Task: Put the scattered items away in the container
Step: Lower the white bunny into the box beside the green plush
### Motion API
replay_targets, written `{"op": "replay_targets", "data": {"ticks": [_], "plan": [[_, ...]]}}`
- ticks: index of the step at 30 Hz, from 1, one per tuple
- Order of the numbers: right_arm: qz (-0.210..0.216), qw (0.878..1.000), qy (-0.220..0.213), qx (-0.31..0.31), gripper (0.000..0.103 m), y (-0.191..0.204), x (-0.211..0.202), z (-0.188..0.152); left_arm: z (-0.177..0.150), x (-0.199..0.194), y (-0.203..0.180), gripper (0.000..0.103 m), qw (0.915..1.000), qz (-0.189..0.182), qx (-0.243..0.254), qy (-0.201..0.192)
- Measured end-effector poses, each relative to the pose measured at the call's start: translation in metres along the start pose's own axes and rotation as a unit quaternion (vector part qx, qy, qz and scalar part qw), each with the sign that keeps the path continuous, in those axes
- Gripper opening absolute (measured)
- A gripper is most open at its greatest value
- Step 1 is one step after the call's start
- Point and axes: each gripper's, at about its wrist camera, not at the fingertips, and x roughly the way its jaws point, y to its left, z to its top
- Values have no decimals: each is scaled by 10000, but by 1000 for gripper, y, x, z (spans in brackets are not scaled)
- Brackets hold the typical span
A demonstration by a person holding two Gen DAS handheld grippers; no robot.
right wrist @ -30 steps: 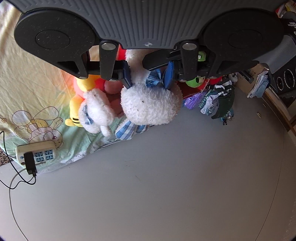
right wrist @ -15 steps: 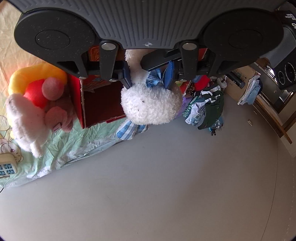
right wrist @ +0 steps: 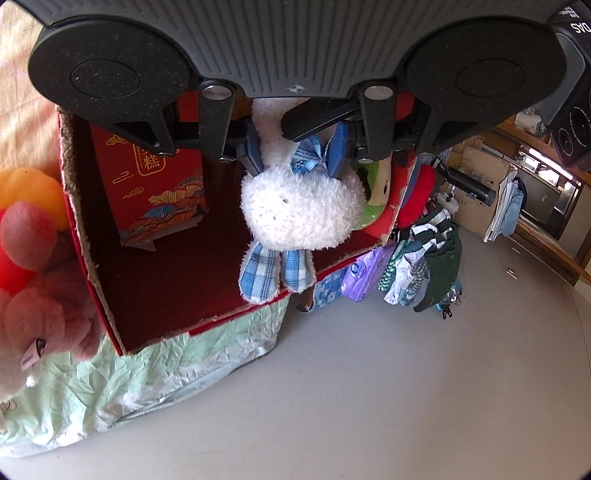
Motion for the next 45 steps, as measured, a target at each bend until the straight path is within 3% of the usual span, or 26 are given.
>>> {"op": "replay_targets", "data": {"ticks": [19, 28, 33, 36, 40, 45], "plan": [[-301, 9899, 1361, 263, 42, 2, 69, 9, -25, 10, 28, 45, 9981, 302, -289, 445], [-416, 9908, 1287, 97, 48, 1, 65, 10, -27, 12, 26, 45, 9980, 302, -261, 492], [-335, 9926, 1164, 118, 57, 2, 54, 12, -27, 13, 27, 46, 9978, 292, -302, 509], [-314, 9940, 1044, 51, 59, 5, 46, 13, -27, 13, 26, 50, 9977, 295, -337, 515], [-519, 9955, 797, -30, 50, 8, 36, 13, -26, 14, 24, 52, 9975, 317, -346, 531], [-670, 9947, 782, 34, 40, 6, 41, 15, -23, 12, 25, 51, 9971, 313, -441, 542]]}}
